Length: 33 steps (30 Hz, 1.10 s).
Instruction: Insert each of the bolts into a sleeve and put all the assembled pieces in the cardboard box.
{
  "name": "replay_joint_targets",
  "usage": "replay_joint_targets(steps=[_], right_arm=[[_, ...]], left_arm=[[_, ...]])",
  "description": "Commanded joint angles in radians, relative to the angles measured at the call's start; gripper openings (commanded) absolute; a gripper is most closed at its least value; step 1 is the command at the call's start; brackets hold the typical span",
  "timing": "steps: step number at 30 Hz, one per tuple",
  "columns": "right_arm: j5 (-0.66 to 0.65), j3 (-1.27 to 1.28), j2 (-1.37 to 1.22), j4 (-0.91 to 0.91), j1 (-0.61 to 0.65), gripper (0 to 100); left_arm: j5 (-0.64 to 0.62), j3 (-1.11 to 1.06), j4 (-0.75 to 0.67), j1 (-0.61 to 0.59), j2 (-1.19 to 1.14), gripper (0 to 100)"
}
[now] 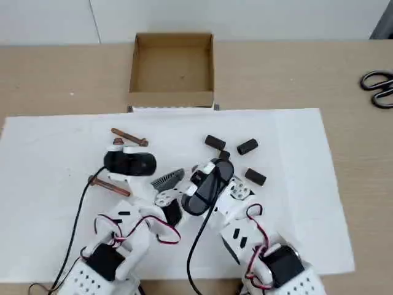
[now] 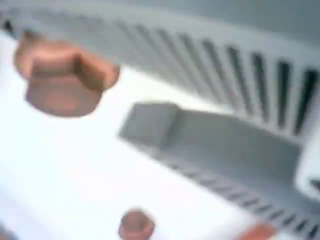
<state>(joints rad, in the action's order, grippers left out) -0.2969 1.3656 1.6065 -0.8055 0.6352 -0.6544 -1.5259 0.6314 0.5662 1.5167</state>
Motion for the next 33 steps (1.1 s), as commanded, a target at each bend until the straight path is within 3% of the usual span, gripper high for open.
replay_joint_targets(steps=[1, 12, 24, 29, 33], right_arm=[[-0.009, -0.048, 0.016, 0.045, 0.007, 0.3], [-0.005, 0.032, 0.015, 0.047, 0.002, 0.3], [0.077, 0.081, 0.015, 0.051, -0.090, 0.3], [0.077, 0.083, 0.015, 0.051, -0.091, 0.3], [0.086, 0.083, 0.015, 0.051, -0.128, 0.3]], left_arm=[[0.012, 0.016, 0.003, 0.012, -0.002, 28], [0.080, 0.226, 0.031, 0.008, -0.002, 28], [0.147, 0.274, 0.037, -0.041, 0.000, 1], [0.153, 0.278, 0.038, -0.048, 0.000, 1], [0.164, 0.249, 0.041, -0.167, -0.002, 1]])
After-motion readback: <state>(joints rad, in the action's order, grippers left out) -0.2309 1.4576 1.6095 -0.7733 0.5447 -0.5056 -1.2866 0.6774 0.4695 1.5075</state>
